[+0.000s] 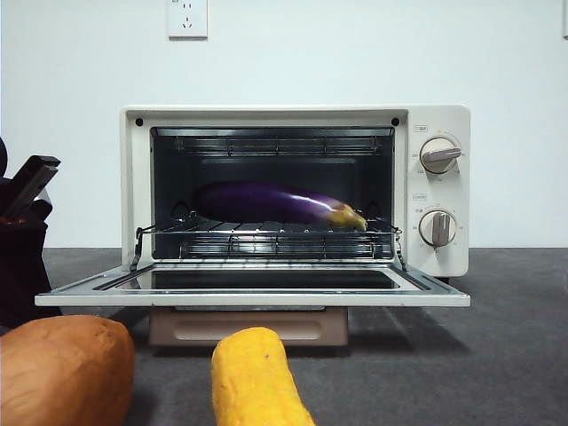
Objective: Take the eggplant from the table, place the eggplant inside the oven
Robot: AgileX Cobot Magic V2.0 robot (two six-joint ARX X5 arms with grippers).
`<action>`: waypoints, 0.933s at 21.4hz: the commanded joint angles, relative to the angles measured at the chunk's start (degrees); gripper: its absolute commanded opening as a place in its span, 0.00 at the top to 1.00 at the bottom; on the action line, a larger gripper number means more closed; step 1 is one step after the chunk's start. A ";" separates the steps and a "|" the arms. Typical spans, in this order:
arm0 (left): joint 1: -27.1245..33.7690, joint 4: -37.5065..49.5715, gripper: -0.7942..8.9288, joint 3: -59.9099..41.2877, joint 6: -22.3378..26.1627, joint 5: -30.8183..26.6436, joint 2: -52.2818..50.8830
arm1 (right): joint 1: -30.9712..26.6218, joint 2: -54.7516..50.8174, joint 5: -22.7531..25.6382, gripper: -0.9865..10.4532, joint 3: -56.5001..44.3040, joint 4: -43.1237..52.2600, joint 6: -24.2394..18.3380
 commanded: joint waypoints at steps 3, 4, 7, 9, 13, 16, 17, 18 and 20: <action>-0.13 0.11 0.91 0.31 1.62 4.61 1.07 | 0.68 0.39 0.09 0.91 0.87 -0.46 1.03; -0.07 0.04 0.91 0.31 1.60 4.76 1.07 | 0.68 0.39 0.09 0.91 0.87 -0.63 1.05; 0.15 0.00 0.91 0.33 1.40 5.73 1.07 | 0.68 0.39 0.09 0.91 0.87 -0.79 1.11; 0.44 0.04 0.91 0.35 1.33 8.50 1.07 | 0.68 0.39 0.07 0.91 0.87 -0.81 1.36; 1.16 0.04 0.91 0.39 1.31 13.97 1.05 | 0.68 0.39 0.07 0.91 0.87 -1.20 2.12; 1.92 0.07 0.91 0.42 1.31 17.07 1.05 | 0.68 0.39 0.07 0.91 0.87 -1.79 2.38; 2.16 0.07 0.91 0.46 1.29 17.55 1.05 | 0.68 0.39 0.07 0.91 0.87 -1.97 2.56; 2.47 0.07 0.91 0.50 1.25 17.94 1.05 | 0.68 0.39 0.04 0.91 0.87 -2.25 2.80; 3.08 0.04 0.91 0.79 0.92 18.03 1.05 | 0.68 0.39 0.04 0.91 0.87 -2.62 3.48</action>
